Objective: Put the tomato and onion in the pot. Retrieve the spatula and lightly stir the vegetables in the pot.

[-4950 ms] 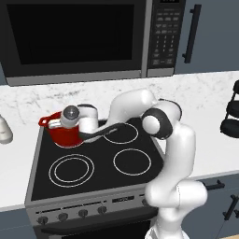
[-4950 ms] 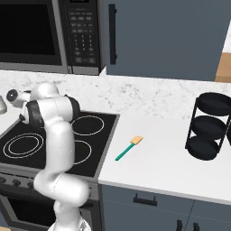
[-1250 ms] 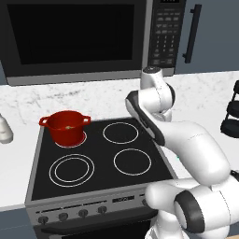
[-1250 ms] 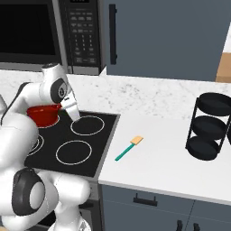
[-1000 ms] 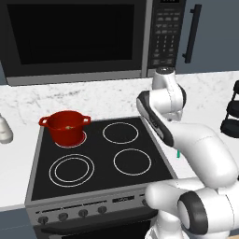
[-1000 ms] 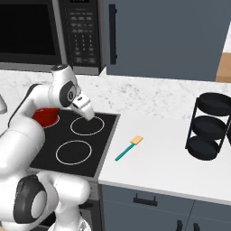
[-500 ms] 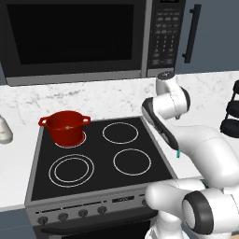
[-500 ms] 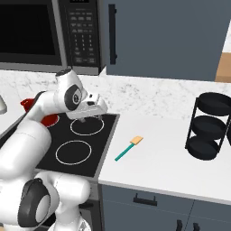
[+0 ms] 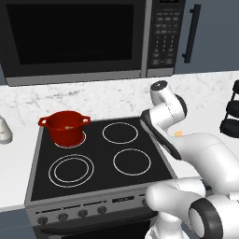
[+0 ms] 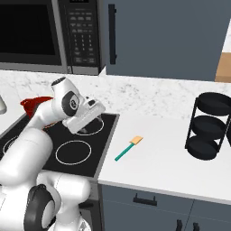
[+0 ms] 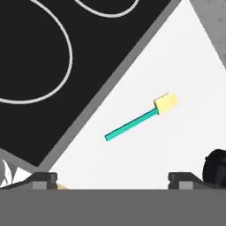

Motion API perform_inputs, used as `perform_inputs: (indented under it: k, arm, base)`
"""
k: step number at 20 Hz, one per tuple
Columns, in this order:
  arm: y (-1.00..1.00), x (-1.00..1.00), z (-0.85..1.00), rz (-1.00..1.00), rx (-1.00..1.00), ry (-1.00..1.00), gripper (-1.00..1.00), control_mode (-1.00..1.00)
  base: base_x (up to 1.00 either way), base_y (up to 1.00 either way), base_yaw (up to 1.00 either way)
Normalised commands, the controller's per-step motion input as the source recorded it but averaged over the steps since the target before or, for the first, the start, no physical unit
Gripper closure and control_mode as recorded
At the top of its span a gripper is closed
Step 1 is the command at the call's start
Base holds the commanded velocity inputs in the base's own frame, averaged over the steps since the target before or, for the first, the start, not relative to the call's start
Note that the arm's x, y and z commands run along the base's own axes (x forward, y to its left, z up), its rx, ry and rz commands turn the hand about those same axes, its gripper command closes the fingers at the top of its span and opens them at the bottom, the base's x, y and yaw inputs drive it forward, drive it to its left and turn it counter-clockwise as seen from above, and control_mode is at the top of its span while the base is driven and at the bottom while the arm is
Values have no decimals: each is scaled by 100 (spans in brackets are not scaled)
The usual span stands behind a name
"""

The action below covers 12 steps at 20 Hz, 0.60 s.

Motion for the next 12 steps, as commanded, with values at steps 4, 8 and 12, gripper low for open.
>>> perform_inputs:
  k: [4, 8, 12]
  arm:
    - [-10, -19, -22, 77, 0, 33, -100, -100]
    - [-14, -3, -23, 76, -2, 34, -100, -100]
    - [-22, 0, -21, 76, -9, 31, -100, -100]
  base:
    - [0, 0, 0]
    - [0, 0, 0]
    - [0, 0, 0]
